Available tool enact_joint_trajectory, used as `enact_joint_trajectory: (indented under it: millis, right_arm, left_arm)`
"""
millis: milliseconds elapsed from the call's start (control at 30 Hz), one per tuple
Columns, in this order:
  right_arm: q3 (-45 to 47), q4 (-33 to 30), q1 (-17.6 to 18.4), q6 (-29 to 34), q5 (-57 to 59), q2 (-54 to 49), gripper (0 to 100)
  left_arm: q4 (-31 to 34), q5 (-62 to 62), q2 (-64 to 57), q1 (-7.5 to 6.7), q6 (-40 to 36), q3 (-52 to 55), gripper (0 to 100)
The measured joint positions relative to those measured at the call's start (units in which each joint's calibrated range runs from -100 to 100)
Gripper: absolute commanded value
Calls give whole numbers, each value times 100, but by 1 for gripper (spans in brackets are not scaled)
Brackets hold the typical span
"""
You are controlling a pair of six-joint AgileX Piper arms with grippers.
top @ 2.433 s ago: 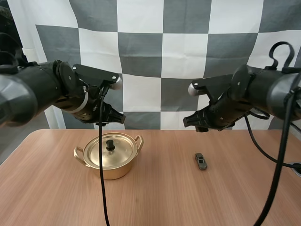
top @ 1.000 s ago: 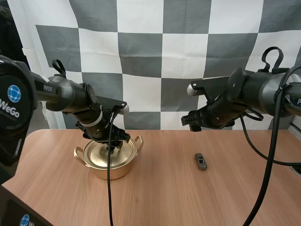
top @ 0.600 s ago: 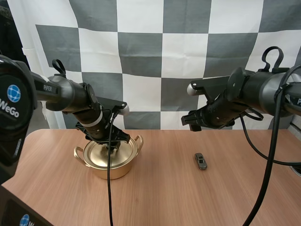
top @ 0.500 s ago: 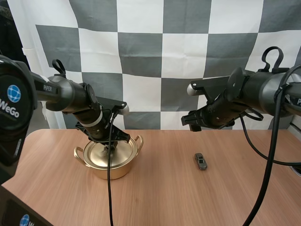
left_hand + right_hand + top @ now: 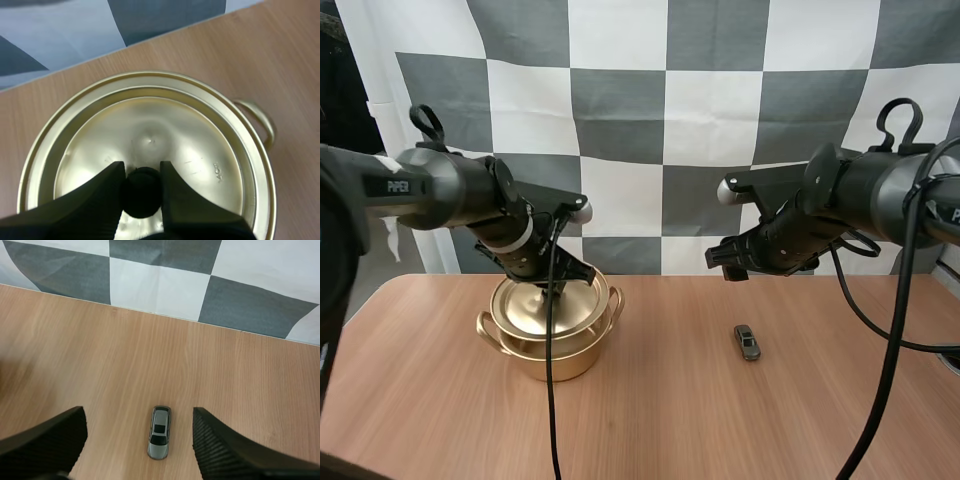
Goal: Open the pot, put the car inside, and close it
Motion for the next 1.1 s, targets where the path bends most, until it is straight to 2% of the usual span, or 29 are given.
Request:
enact_joint_trajectory:
  millis: [267, 633, 1100]
  right_arm:
    - [0, 0, 0, 0, -102, 864, 100]
    - [0, -185, 0, 0, -742, 2344, 100]
    - [0, -248, 0, 44, -1332, 2629, 100]
  left_arm:
    - [-48, 663, -902, 0, 0, -734, 0]
    - [-68, 702, -1984, 0, 0, -1185, 0]
    - [-188, 687, -2098, 0, 0, -1185, 0]
